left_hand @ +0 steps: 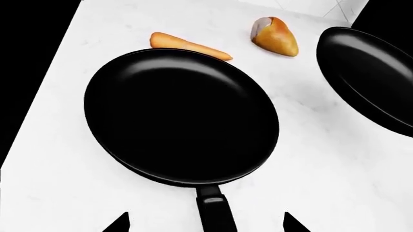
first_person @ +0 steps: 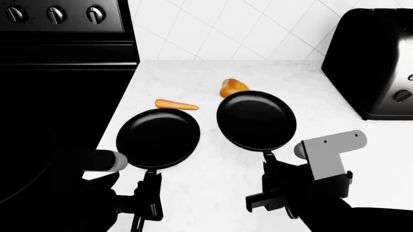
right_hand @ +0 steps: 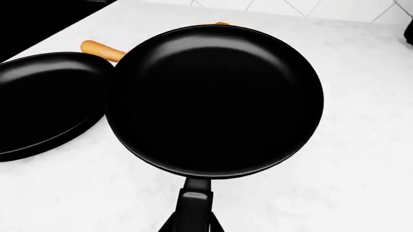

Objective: Place both pans onto different burners. Then place the carrot and the chicken breast on different pans.

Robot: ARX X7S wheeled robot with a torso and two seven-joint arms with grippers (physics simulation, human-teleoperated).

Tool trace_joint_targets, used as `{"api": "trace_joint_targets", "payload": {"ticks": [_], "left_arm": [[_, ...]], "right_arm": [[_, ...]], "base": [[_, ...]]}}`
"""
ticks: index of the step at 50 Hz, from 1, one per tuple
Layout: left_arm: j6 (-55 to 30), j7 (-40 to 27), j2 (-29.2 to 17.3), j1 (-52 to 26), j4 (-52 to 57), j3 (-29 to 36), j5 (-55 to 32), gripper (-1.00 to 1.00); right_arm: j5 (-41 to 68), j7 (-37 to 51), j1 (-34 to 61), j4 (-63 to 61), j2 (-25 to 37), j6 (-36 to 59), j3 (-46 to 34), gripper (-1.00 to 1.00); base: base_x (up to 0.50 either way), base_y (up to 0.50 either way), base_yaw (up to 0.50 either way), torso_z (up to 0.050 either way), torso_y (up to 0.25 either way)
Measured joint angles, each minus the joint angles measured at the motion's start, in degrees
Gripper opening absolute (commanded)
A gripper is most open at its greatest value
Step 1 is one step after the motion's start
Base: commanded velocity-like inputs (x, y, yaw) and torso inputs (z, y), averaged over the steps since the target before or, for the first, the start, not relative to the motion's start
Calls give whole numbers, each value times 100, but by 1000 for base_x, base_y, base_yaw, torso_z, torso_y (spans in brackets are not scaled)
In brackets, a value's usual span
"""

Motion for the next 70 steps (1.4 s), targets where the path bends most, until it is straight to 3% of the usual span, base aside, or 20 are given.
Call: {"api": "trace_joint_targets", "payload": {"ticks": [25,69,70], "left_arm": [[494,-1043,-36,-58,-41,604,-884,100],[584,-1330,-75,-185,-369,989,-564,100],[582,-1324,-78,-183,-368,992,-557,-100]], "right_arm": [[-605,-788,-545,-147,101,-315,301,-100],[-1134,-1350,-947,-121,132,-647,395,-100],[-1140,-1356,-947,-119,132,-650,393,-100]], "base": [[0,0,0,1,2],[1,0,0,0,1],[10,0,0,0,0]]}}
